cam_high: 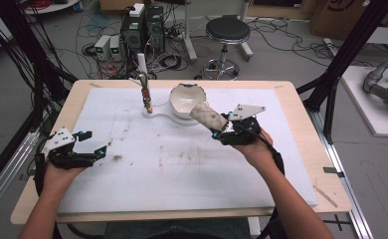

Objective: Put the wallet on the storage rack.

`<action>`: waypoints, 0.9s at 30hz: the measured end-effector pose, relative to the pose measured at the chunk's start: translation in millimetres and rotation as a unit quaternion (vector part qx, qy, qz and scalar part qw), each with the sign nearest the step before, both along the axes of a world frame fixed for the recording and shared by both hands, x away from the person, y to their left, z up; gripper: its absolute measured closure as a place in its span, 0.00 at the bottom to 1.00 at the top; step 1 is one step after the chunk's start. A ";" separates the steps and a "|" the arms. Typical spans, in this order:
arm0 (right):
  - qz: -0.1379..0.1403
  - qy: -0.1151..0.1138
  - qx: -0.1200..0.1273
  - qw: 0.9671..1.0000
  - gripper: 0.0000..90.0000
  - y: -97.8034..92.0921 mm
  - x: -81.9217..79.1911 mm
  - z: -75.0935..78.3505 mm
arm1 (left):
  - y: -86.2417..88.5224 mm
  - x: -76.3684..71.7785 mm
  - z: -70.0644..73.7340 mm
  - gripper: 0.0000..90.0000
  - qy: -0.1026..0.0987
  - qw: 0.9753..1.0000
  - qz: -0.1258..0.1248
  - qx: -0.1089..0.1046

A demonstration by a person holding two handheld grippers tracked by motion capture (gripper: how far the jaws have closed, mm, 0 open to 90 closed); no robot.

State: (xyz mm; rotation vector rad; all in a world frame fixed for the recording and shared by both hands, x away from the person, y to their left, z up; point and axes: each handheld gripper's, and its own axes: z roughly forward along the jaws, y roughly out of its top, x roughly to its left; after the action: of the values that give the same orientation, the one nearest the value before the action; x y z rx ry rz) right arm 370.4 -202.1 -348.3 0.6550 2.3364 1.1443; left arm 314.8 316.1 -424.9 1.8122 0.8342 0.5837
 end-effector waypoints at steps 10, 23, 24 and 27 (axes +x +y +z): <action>-0.023 0.000 -0.008 1.000 0.41 -14.3 23.0 6.6 | -0.5 -0.6 0.2 0.19 0.000 1.000 0.002 -0.001; -0.010 0.005 -0.045 0.999 0.41 16.5 51.9 17.3 | -0.9 0.6 -0.4 0.19 0.001 1.000 0.001 0.001; -0.010 0.005 -0.046 0.999 0.41 19.3 54.0 17.7 | -0.8 0.8 -0.4 0.19 0.000 1.000 0.000 0.001; -0.008 0.007 -0.052 0.999 0.41 27.1 60.7 18.3 | -0.9 0.8 -0.1 0.19 0.000 1.000 0.000 0.001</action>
State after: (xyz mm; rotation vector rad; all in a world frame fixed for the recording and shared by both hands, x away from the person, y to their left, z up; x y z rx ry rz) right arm 431.1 -175.1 -329.9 0.6456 2.3785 1.0073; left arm 315.5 315.2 -425.0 1.8131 0.8339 0.5847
